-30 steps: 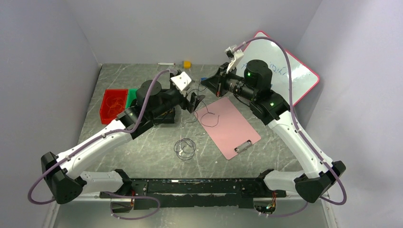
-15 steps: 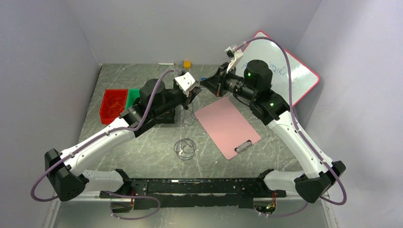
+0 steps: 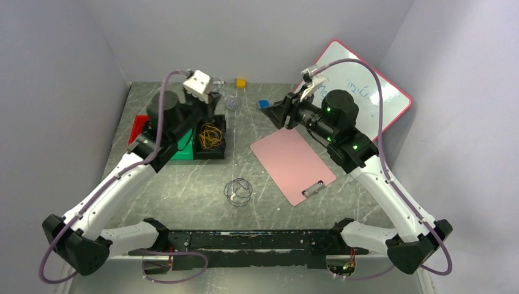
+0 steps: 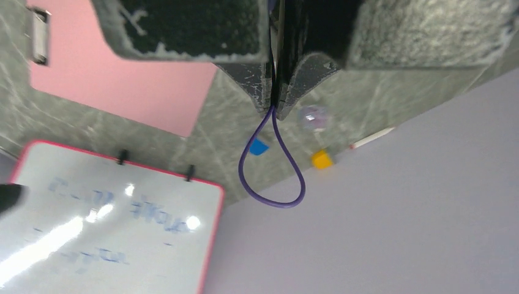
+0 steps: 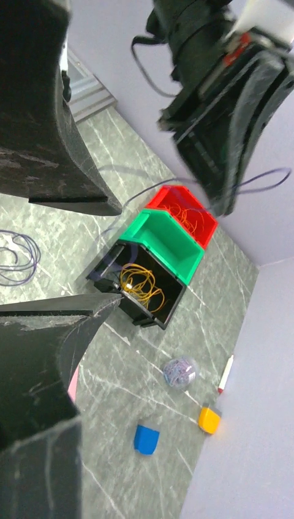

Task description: Untangle the cables

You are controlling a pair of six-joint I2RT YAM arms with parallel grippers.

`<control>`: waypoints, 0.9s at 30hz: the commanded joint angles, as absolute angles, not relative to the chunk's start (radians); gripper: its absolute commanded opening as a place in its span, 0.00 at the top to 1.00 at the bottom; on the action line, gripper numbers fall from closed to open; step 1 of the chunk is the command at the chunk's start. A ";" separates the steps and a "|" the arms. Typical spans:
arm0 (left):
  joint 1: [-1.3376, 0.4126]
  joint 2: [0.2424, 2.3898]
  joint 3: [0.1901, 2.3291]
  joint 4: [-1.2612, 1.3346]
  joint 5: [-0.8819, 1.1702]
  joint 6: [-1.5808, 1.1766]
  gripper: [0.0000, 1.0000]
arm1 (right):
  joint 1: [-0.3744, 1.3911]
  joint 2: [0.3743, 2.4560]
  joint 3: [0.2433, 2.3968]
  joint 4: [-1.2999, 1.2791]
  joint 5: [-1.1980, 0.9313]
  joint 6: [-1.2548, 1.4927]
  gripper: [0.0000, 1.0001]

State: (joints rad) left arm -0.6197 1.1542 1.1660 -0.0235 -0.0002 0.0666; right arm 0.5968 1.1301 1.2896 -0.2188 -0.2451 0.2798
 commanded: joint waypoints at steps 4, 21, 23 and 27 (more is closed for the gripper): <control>-0.432 1.088 1.165 -0.112 -0.101 0.063 0.93 | 0.601 1.118 1.255 -0.184 -0.188 0.234 0.46; -0.105 1.201 1.139 0.010 -0.135 0.206 0.93 | 0.601 1.126 1.240 -0.219 -0.184 0.143 0.46; -0.084 1.216 1.136 0.022 -0.117 0.199 0.93 | 0.601 1.129 1.238 -0.225 -0.179 0.133 0.46; -0.056 1.260 1.137 0.031 -0.069 0.180 0.93 | 0.601 1.137 1.236 -0.226 -0.174 0.116 0.46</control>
State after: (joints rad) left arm -0.0811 1.2301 1.1439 -0.0292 -0.1276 0.1867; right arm 0.5968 1.1347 1.2484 -0.2157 -0.1913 0.1524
